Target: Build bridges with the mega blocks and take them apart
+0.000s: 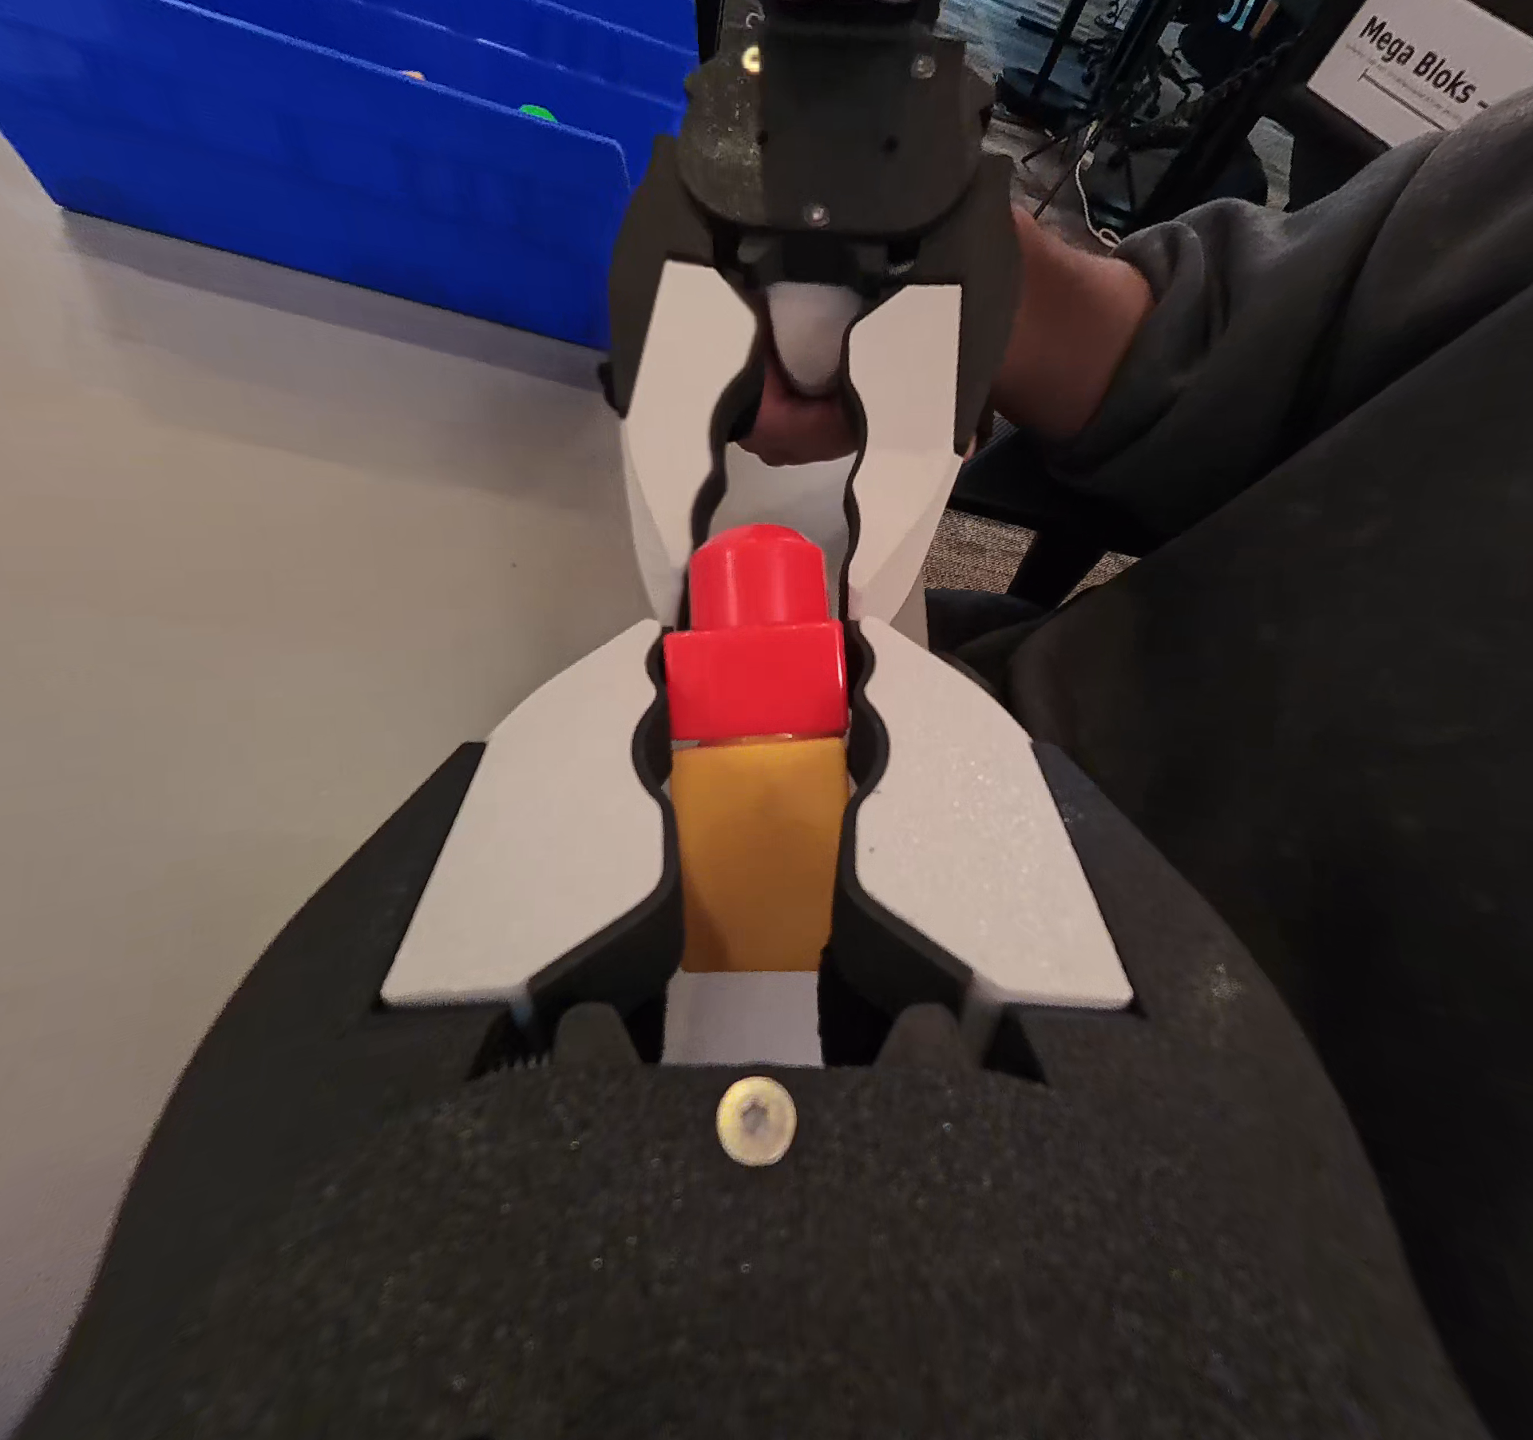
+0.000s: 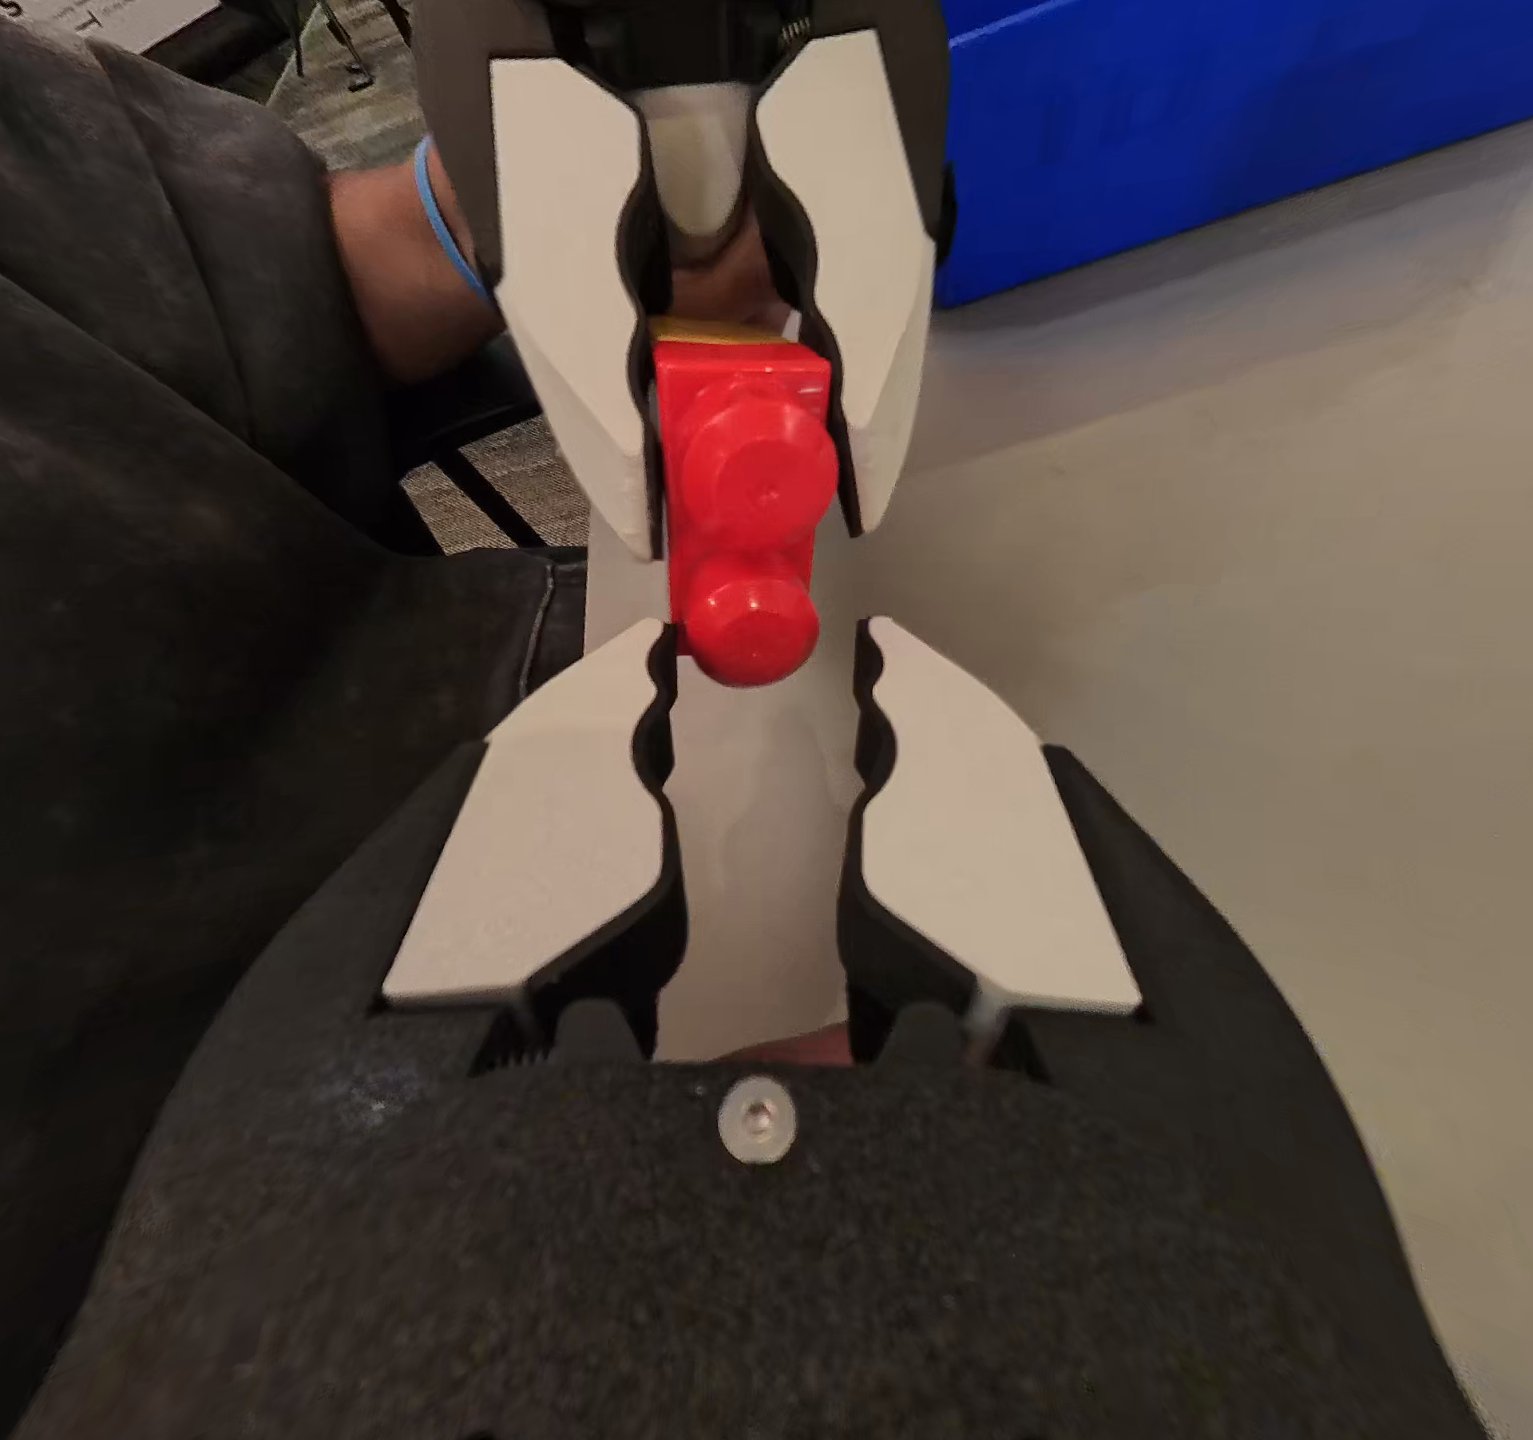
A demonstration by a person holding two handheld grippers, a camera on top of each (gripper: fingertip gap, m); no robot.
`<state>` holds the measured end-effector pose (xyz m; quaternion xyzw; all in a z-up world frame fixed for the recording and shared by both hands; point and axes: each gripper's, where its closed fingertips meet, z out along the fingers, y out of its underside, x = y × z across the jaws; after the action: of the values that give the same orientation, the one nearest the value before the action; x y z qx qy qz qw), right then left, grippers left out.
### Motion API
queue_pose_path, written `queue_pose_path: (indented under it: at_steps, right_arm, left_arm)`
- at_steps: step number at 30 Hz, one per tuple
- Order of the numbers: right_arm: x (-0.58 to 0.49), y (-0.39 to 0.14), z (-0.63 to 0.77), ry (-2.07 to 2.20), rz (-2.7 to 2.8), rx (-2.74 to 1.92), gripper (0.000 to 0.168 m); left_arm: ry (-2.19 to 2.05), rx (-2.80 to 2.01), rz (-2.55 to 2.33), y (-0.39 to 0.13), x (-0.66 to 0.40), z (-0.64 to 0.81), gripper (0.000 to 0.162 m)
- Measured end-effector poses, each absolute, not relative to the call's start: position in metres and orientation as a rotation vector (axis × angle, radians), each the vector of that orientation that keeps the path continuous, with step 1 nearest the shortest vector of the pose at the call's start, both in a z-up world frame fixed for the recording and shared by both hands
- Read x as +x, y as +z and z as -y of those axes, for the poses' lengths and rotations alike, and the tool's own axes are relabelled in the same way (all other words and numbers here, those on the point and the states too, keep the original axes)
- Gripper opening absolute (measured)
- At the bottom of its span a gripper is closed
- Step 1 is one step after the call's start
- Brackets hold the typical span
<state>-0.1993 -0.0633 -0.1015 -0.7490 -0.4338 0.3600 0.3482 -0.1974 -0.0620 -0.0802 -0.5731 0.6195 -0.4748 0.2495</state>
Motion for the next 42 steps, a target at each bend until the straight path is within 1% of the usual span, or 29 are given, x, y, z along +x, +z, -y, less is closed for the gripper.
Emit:
queue_pose_path:
  at_steps: [1,3,8,9,10,17,27,30,32,38,42]
  right_arm:
    - [-0.2,-0.1,0.066,0.949,1.136,-1.927,0.051]
    - [-0.202,-0.098,0.071,1.004,1.145,-1.909,0.056]
    - [-0.212,-0.099,0.062,1.048,1.068,-1.875,0.052]
    - [-0.214,-0.1,0.062,1.056,1.074,-1.869,0.042]
    - [-0.215,-0.1,0.062,1.06,1.072,-1.862,0.036]
    - [-0.213,-0.101,0.056,1.014,1.077,-1.815,0.036]
    - [-0.195,-0.087,0.052,1.078,1.006,-1.773,0.036]
    - [-0.191,-0.086,0.05,1.075,0.994,-1.769,0.036]
    - [-0.19,-0.084,0.049,1.094,0.979,-1.752,0.036]
    - [-0.188,-0.073,0.046,1.123,0.924,-1.672,0.036]
    - [-0.184,-0.065,0.046,1.106,0.924,-1.628,0.035]
  left_arm:
    - [-1.287,-1.566,-1.68,-0.081,-0.197,0.06,0.039]
    - [-1.281,-1.567,-1.668,-0.081,-0.196,0.057,0.039]
    - [-1.387,-1.536,-1.643,-0.072,-0.192,0.062,0.038]
    - [-1.381,-1.537,-1.644,-0.072,-0.191,0.062,0.038]
    - [-1.364,-1.539,-1.644,-0.073,-0.191,0.06,0.038]
    - [-1.355,-1.565,-1.61,-0.077,-0.194,0.055,0.041]
    - [-1.351,-1.567,-1.606,-0.078,-0.198,0.05,0.046]
    - [-1.377,-1.559,-1.573,-0.074,-0.199,0.047,0.045]
    - [-1.405,-1.558,-1.544,-0.071,-0.199,0.045,0.038]
    - [-1.476,-1.544,-1.504,-0.064,-0.198,0.043,0.036]
    - [-1.432,-1.538,-1.551,-0.066,-0.2,0.043,0.036]
